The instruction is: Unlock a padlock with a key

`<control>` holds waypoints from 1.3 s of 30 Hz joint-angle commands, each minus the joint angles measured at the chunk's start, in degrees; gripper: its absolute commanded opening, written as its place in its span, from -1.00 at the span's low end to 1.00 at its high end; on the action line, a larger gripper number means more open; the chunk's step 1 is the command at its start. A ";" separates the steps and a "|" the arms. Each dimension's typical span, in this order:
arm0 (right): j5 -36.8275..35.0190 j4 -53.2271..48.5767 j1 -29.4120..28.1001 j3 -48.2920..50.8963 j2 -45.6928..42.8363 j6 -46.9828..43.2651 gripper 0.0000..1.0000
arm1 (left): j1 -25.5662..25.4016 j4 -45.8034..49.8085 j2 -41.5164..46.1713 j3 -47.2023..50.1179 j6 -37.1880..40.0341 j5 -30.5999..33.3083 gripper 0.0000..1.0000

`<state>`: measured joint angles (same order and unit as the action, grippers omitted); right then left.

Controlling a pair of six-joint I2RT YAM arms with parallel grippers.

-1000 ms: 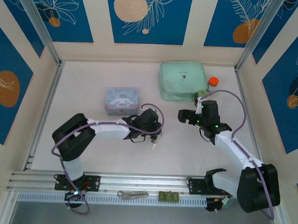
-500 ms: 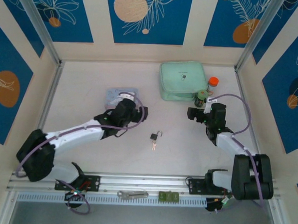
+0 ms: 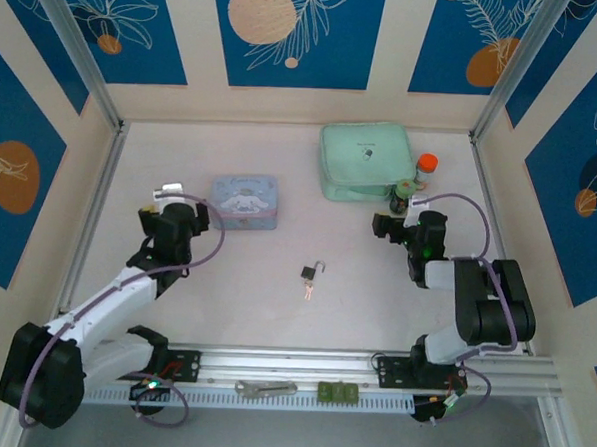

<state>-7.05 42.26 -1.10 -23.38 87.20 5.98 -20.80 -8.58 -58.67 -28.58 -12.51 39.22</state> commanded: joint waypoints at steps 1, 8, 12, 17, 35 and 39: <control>0.92 4.59 0.88 -0.42 0.14 -0.05 0.98 | 2.37 -7.11 -1.69 1.42 6.00 5.58 0.99; 0.91 4.31 0.84 -0.44 0.01 -0.09 0.98 | 5.14 -29.65 -13.06 8.23 12.93 5.66 0.99; 0.92 3.94 0.84 -0.53 -0.02 -0.09 0.98 | 5.72 -42.75 -20.05 10.60 16.70 2.51 0.99; 0.98 3.96 0.84 -0.49 -0.01 -0.09 0.98 | 11.60 -55.17 -27.04 12.86 14.62 -12.97 0.99; 0.96 3.97 0.84 -0.44 -0.01 -0.09 0.98 | 13.29 -57.41 -31.71 12.64 15.08 -22.48 0.99; 0.90 3.62 0.84 -0.69 0.07 -0.09 0.98 | 13.32 -54.22 -31.59 11.00 15.23 -22.67 0.99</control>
<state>-7.05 44.56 -0.36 -23.40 87.33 5.96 -7.97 -64.53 -90.83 -15.62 2.04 17.91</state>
